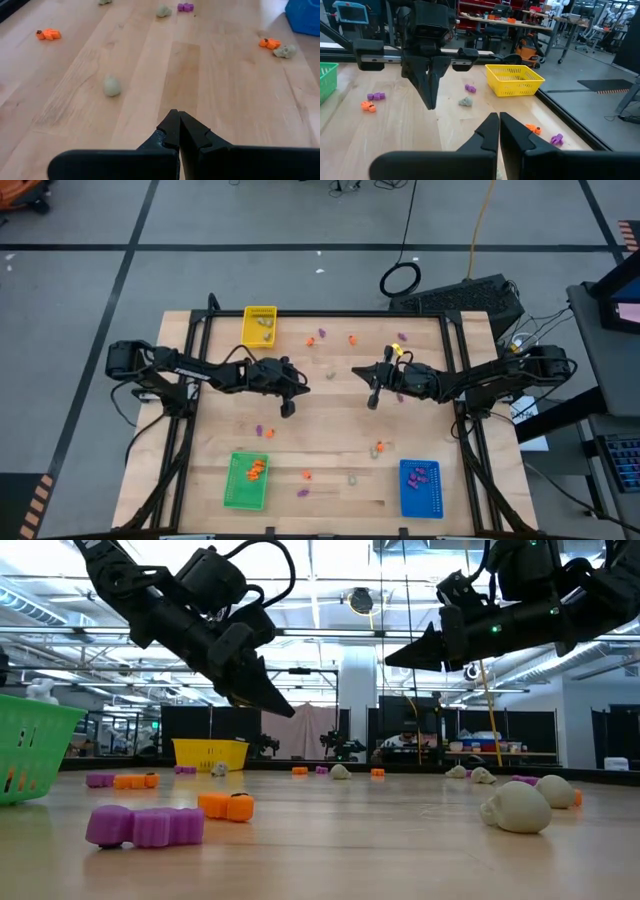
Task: Sort Halloween decoration
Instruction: Put the gray skull toy into the yellow bin
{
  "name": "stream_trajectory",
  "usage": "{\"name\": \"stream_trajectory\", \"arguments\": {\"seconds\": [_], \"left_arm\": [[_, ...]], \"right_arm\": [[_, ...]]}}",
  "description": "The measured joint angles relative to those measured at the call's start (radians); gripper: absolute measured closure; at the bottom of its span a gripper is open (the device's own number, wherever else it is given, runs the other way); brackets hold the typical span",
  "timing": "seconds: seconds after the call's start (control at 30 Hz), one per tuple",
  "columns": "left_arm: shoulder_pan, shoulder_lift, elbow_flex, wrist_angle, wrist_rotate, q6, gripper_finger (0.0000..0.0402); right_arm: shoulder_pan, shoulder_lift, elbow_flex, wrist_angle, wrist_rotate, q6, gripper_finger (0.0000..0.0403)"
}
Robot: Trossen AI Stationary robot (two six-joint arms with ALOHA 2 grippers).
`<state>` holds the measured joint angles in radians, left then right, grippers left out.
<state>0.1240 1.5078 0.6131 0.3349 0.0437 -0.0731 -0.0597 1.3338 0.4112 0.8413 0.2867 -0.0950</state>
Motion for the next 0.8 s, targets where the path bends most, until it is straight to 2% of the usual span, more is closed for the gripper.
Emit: {"name": "stream_trajectory", "arguments": {"seconds": [0.23, 0.43, 0.63, 0.8], "left_arm": [[-0.009, 0.013, 0.039, -0.008, -0.004, 0.001, 0.0402], [-0.009, 0.087, 0.087, -0.019, -0.008, 0.008, 0.0402], [-0.016, 0.135, 0.152, -0.104, -0.021, 0.009, 0.0401], [-0.023, 0.140, 0.169, -0.107, -0.046, 0.049, 0.0372]], "right_arm": [[0.000, 0.000, 0.000, 0.000, 0.000, -0.021, 0.0403], [-0.007, 0.000, 0.001, -0.001, -0.002, -0.026, 0.0403], [-0.006, 0.000, 0.001, -0.026, -0.003, -0.023, 0.0403], [-0.006, 0.000, 0.001, -0.030, -0.003, -0.023, 0.0403]]}}
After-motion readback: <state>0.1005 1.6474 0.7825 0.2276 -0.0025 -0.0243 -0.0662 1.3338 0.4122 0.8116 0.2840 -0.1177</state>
